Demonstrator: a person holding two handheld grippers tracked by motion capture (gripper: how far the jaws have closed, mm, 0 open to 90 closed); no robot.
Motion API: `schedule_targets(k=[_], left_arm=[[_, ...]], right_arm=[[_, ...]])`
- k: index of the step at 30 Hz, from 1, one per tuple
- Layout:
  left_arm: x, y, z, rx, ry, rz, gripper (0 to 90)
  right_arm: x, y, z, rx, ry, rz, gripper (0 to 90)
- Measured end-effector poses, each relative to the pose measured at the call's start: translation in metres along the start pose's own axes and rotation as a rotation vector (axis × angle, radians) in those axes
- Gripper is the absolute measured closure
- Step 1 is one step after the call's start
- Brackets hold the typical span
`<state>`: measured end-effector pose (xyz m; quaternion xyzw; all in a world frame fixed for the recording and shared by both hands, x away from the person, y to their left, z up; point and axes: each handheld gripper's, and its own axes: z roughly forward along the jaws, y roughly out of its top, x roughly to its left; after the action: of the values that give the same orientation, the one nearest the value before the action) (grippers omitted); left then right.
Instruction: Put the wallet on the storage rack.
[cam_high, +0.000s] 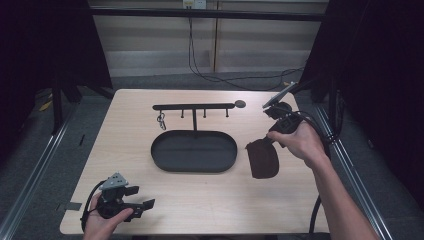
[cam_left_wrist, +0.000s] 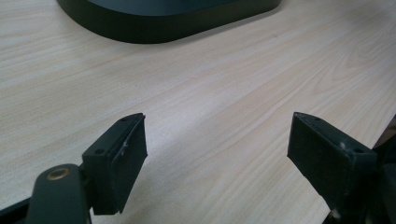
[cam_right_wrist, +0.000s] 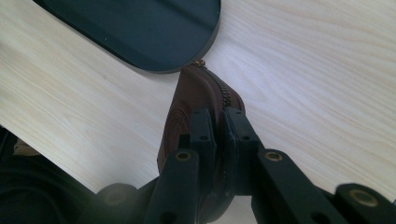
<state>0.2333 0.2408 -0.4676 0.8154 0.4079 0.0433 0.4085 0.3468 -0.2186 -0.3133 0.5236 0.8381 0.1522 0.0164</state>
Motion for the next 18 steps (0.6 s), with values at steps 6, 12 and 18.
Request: schedule_targets(k=[6,12,18], left_arm=[[0.001,0.000,0.001,0.005,-0.004,-0.007,19.6],[0.000,0.000,0.000,0.003,0.000,-0.002,19.6],[0.000,0.000,-0.001,0.002,-0.002,0.011,19.6]], right_arm=[[0.004,0.008,0.000,-0.034,0.010,-0.001,83.1],[0.011,0.021,0.000,-0.058,0.048,-0.008,83.2],[0.016,0.030,0.002,-0.073,0.069,-0.012,83.4]])
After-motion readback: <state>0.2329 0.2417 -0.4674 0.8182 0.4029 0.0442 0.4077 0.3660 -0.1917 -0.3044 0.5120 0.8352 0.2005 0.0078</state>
